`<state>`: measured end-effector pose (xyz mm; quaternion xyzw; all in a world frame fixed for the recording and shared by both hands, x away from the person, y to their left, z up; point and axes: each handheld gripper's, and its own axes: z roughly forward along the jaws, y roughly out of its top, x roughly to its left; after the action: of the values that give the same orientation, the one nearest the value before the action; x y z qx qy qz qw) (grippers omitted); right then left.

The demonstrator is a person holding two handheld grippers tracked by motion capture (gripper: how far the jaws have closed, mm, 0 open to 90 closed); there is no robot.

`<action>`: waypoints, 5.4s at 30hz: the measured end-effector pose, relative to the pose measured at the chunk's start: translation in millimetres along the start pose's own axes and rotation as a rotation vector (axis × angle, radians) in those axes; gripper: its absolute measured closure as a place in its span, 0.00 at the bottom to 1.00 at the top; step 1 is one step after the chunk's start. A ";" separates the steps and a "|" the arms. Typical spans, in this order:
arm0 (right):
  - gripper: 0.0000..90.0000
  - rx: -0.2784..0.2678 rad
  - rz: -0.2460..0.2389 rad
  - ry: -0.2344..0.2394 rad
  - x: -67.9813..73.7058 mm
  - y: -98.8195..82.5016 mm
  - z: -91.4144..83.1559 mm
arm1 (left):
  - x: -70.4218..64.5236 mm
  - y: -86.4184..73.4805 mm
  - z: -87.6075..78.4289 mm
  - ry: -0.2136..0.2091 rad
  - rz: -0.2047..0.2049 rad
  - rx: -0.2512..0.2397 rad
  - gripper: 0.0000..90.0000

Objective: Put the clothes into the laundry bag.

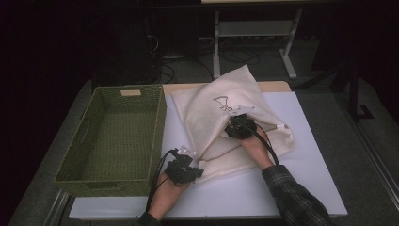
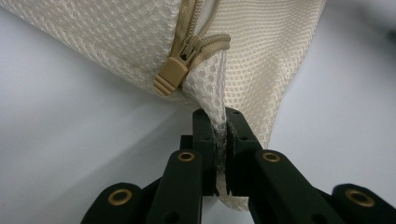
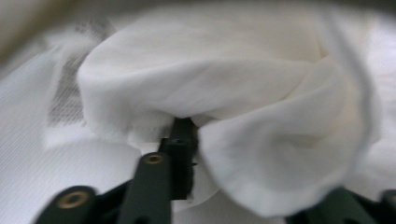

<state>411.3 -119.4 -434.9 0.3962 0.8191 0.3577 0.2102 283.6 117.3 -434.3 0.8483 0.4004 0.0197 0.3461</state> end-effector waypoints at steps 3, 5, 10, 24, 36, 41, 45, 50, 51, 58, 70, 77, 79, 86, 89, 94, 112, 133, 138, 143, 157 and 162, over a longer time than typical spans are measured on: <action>0.58 0.023 -0.022 0.034 0.7 -7.3 -15.1 | 0.2 -0.1 0.1 -0.001 -0.004 0.001 0.94; 0.52 0.040 -0.029 0.058 -0.2 -12.6 -26.6 | -0.1 -0.2 0.3 0.001 -0.005 -0.001 0.94; 0.47 0.028 -0.024 0.105 -6.2 -23.3 -51.9 | -0.6 -0.1 -0.2 0.005 -0.003 -0.002 0.93; 0.93 0.134 -0.115 0.127 11.4 -36.8 -34.4 | -0.9 0.0 -0.7 0.004 -0.003 -0.005 0.93; 0.76 0.080 -0.073 0.088 10.1 -24.5 -14.9 | 0.2 -0.5 0.4 -0.003 -0.007 -0.006 0.93; 0.59 0.075 -0.089 0.173 11.4 -22.9 -52.0 | 1.0 -0.7 1.2 -0.004 -0.014 -0.003 0.93; 0.56 0.040 -0.107 0.224 5.6 -25.7 -84.0 | -0.6 -0.6 0.1 0.004 -0.014 -0.015 0.93; 0.60 -0.014 -0.100 0.218 -18.6 -25.2 -111.9 | 0.6 -0.4 0.5 -0.001 -0.015 -0.007 0.93; 0.60 -0.024 -0.096 0.214 -24.6 -23.9 -115.1 | 1.0 -0.5 0.8 -0.002 -0.015 -0.006 0.93; 0.61 -0.083 -0.089 0.169 -57.9 -9.7 -131.4 | 3.1 -0.9 1.3 -0.016 -0.025 -0.006 0.93; 0.71 -0.039 -0.149 0.181 -72.8 10.9 -95.1 | 2.8 -0.9 0.0 -0.014 -0.025 -0.010 0.93; 0.96 -0.055 -0.186 0.204 -67.9 4.1 -111.1 | 2.2 -1.3 -3.6 -0.008 -0.026 -0.018 0.93; 0.96 -0.049 -0.189 0.217 -67.0 -2.8 -122.8 | 1.5 -1.5 -4.0 -0.007 -0.021 -0.016 0.93; 0.96 0.042 -0.207 0.273 -66.3 -36.0 -137.5 | -0.4 -2.6 -3.3 -0.009 -0.020 -0.010 0.93; 0.96 0.088 -0.197 0.278 -64.8 -48.5 -122.7 | -0.1 -3.0 -1.9 -0.012 -0.021 -0.006 0.93; 0.95 0.142 -0.192 0.225 -59.1 -55.8 -82.2 | 0.4 -3.3 -0.4 -0.017 -0.021 0.000 0.93; 0.50 0.019 0.121 0.021 -134.5 -90.2 -139.6 | 0.3 -2.4 -1.5 -0.014 0.005 0.002 0.93; 0.90 0.187 0.146 0.059 -124.7 -120.3 -141.4 | -1.4 -1.8 0.8 0.031 0.014 0.001 0.93; 0.90 0.209 0.126 0.057 -105.2 -133.9 -160.3 | -0.5 -2.1 0.0 0.038 0.011 -0.001 0.93; 0.91 0.222 0.118 0.073 -88.2 -148.3 -173.8 | -0.3 -2.1 -2.4 0.058 0.021 0.004 0.93; 0.43 0.143 0.106 0.053 -79.1 -160.1 -186.1 | -1.5 -4.0 -1.3 0.066 0.025 0.010 0.70; 0.32 0.106 0.082 0.077 -78.1 -155.6 -185.7 | -6.3 -4.1 -1.1 0.060 0.039 -0.011 0.44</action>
<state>263.9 -326.6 -425.5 0.4261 0.8273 0.3372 0.1424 276.3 115.4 -434.4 0.8530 0.3940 0.0540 0.3380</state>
